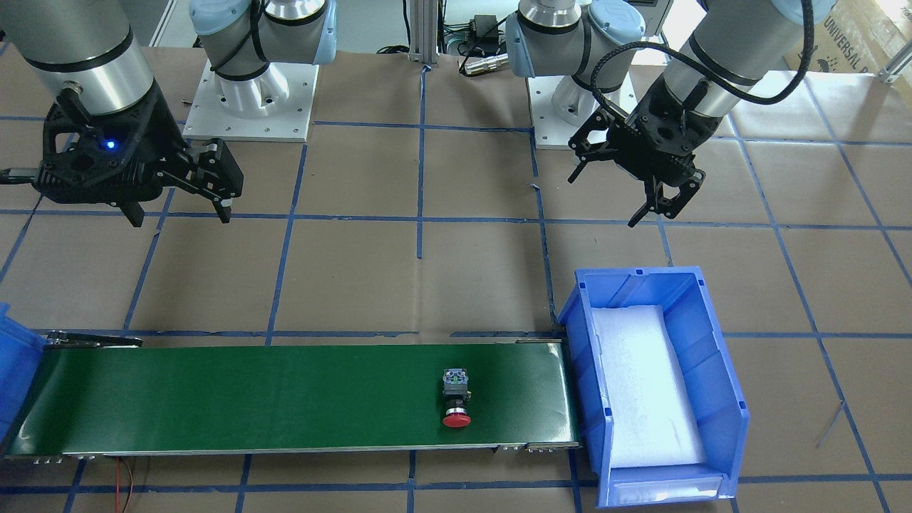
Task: Transport two buttons from left to right
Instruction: 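Open the left gripper and withdraw it over the foam bin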
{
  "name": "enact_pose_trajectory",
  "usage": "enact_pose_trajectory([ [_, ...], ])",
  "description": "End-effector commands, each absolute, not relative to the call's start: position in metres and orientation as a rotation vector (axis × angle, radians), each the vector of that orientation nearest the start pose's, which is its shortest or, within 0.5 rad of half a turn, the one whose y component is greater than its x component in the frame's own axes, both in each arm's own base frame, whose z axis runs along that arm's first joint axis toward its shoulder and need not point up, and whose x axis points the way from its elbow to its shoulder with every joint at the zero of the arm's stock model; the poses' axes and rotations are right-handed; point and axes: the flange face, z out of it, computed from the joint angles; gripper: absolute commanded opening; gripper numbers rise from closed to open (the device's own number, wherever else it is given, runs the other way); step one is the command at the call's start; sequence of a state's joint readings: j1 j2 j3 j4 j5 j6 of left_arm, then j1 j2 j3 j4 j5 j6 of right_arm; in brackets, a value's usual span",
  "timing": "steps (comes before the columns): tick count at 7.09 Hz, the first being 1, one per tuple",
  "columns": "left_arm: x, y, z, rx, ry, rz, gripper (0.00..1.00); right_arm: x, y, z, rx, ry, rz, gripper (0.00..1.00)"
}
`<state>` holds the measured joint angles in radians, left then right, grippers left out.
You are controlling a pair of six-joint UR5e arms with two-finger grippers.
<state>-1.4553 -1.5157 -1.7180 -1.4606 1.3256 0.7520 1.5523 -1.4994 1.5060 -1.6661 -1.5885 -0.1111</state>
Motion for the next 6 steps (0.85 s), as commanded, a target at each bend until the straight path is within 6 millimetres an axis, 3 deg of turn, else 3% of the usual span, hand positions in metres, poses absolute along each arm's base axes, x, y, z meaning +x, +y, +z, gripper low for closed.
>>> enact_pose_trajectory([
  [1,-0.093,-0.490,0.441,1.022,3.103,-0.081,1.00,0.122,-0.533,0.492,-0.154,3.161,-0.136,1.00],
  [2,-0.089,-0.490,0.439,0.975,3.089,-0.055,1.00,0.122,-0.533,0.491,-0.140,3.159,-0.134,1.00],
  [3,-0.088,-0.493,0.438,0.767,3.147,-0.056,1.00,0.128,-0.536,0.486,-0.156,3.155,-0.122,1.00],
  [5,-0.089,-0.497,0.442,0.317,3.218,-0.088,1.00,0.168,-0.549,0.469,-0.264,3.136,-0.173,1.00],
  [6,-0.088,-0.497,0.441,0.176,3.229,-0.086,1.00,0.190,-0.557,0.452,-0.319,3.126,-0.181,1.00],
])
